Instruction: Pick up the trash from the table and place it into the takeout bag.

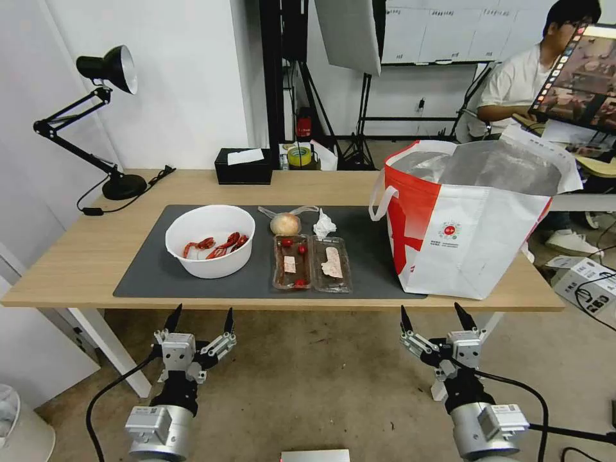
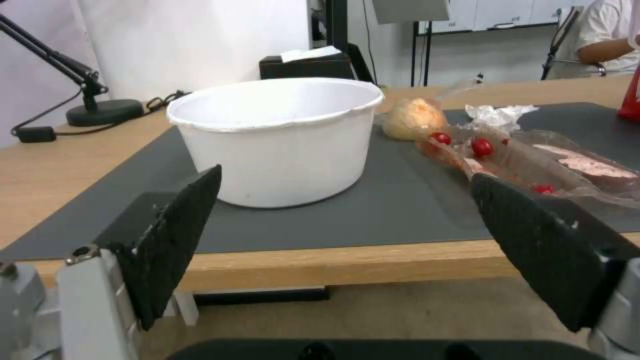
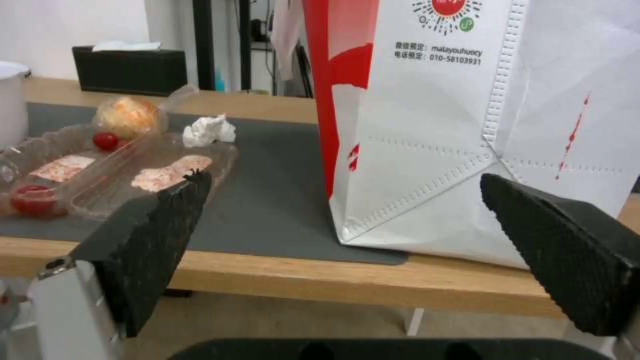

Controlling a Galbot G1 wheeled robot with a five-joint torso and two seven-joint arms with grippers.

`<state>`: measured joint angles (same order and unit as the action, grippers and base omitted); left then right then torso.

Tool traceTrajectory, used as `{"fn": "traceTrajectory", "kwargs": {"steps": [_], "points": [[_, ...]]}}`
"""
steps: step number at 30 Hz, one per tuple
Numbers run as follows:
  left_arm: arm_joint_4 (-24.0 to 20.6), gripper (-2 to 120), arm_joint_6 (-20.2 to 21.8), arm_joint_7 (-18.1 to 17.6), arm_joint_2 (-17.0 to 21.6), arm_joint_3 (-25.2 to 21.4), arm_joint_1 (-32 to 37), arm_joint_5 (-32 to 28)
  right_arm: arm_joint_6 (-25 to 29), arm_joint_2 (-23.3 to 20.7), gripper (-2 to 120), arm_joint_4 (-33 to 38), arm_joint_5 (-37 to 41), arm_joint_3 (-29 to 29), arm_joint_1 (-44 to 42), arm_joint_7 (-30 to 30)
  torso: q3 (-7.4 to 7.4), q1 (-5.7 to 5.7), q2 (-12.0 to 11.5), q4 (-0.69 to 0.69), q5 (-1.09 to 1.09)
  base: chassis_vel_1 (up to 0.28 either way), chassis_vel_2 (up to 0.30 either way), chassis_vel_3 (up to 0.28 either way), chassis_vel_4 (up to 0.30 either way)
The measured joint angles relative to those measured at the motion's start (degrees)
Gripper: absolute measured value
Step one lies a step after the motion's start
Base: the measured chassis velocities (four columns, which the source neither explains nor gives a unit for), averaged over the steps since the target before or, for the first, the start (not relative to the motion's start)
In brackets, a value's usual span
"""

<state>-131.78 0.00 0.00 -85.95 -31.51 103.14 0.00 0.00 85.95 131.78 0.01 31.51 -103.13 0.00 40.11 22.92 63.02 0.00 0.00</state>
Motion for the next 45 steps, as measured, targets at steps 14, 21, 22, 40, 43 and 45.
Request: {"fn": "traceTrajectory", "kwargs": {"steps": [14, 21, 22, 40, 43, 45], "points": [[0.0, 100, 0.0, 0.0, 0.0, 0.0, 0.0, 0.0, 0.0, 0.0, 100, 0.0, 0.0, 0.0, 0.0, 0.0, 0.00, 0.00, 0.0, 0.00, 0.00, 0.000, 0.000, 0.000, 0.000], [0.0, 100, 0.0, 0.0, 0.0, 0.0, 0.0, 0.0, 0.0, 0.0, 100, 0.0, 0.0, 0.0, 0.0, 0.0, 0.00, 0.00, 0.0, 0.00, 0.00, 0.000, 0.000, 0.000, 0.000], [0.0, 100, 0.0, 0.0, 0.0, 0.0, 0.0, 0.0, 0.0, 0.0, 100, 0.0, 0.0, 0.0, 0.0, 0.0, 0.00, 0.00, 0.0, 0.00, 0.00, 0.000, 0.000, 0.000, 0.000], [-3.3, 100, 5.5, -4.9, 5.7, -1.8, -5.7, -11.1, -7.2, -11.5, 100, 2.0, 14.6, 5.4, 6.1, 1.2, 0.00, 0.00, 0.0, 0.00, 0.01, 0.000, 0.000, 0.000, 0.000], [-4.5, 100, 7.5, -6.7, 7.8, -2.4, -7.8, -15.3, -7.9, -13.2, 100, 2.1, 16.0, 5.7, 6.7, 1.3, 0.01, 0.00, 0.0, 0.00, 0.03, 0.000, 0.000, 0.000, 0.000], [-5.6, 100, 9.3, -8.2, 9.5, -2.9, -9.6, -18.8, -8.9, -14.9, 100, 2.4, 18.5, 6.4, 7.7, 1.3, 0.00, 0.00, 0.0, -0.01, 0.01, 0.000, 0.000, 0.000, 0.000]]}}
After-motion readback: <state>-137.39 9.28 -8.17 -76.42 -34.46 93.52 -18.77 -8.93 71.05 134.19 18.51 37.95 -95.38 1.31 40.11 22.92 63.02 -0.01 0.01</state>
